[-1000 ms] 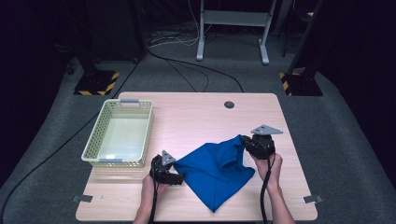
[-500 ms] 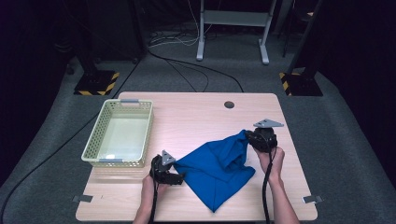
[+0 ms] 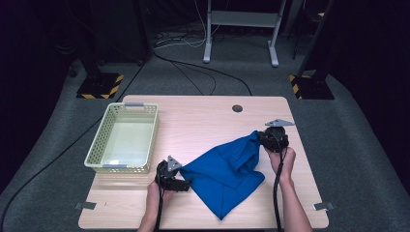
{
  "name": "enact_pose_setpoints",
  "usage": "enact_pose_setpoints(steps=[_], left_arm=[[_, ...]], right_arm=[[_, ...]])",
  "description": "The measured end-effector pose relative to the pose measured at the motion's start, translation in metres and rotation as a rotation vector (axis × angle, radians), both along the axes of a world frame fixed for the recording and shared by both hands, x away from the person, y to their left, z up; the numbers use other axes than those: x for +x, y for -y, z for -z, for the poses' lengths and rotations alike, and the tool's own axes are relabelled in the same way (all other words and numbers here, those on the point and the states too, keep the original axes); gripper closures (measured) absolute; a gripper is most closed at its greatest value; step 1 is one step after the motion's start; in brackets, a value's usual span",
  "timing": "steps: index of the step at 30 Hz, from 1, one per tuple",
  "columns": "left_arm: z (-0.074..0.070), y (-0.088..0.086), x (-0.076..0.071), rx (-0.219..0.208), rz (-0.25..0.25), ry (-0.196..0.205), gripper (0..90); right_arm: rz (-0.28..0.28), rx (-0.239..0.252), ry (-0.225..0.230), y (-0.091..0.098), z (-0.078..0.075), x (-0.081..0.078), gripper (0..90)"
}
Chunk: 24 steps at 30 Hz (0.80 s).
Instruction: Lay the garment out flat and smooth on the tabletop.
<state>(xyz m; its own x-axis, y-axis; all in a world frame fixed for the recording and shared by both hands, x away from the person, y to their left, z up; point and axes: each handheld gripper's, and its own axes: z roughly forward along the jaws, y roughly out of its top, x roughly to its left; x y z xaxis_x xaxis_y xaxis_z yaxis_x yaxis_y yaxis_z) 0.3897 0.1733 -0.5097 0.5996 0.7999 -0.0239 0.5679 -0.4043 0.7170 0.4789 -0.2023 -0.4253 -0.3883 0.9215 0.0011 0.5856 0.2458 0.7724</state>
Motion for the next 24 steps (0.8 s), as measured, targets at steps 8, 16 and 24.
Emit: enact_pose_setpoints(steps=[8, 16, 24], left_arm=[[0.000, 0.000, 0.000, 0.000, 0.001, -0.001, 10.0], [0.000, 0.000, 0.000, 0.000, 0.001, -0.001, 10.1], [0.000, 0.000, 0.000, 0.002, 0.001, 0.000, 10.1]], right_arm=[[0.022, -0.034, -0.027, 0.001, 0.005, 0.017, 82.3], [0.083, -0.031, -0.056, 0.011, 0.010, 0.022, 70.5], [0.060, -0.023, -0.101, 0.017, 0.019, 0.003, 53.1]])
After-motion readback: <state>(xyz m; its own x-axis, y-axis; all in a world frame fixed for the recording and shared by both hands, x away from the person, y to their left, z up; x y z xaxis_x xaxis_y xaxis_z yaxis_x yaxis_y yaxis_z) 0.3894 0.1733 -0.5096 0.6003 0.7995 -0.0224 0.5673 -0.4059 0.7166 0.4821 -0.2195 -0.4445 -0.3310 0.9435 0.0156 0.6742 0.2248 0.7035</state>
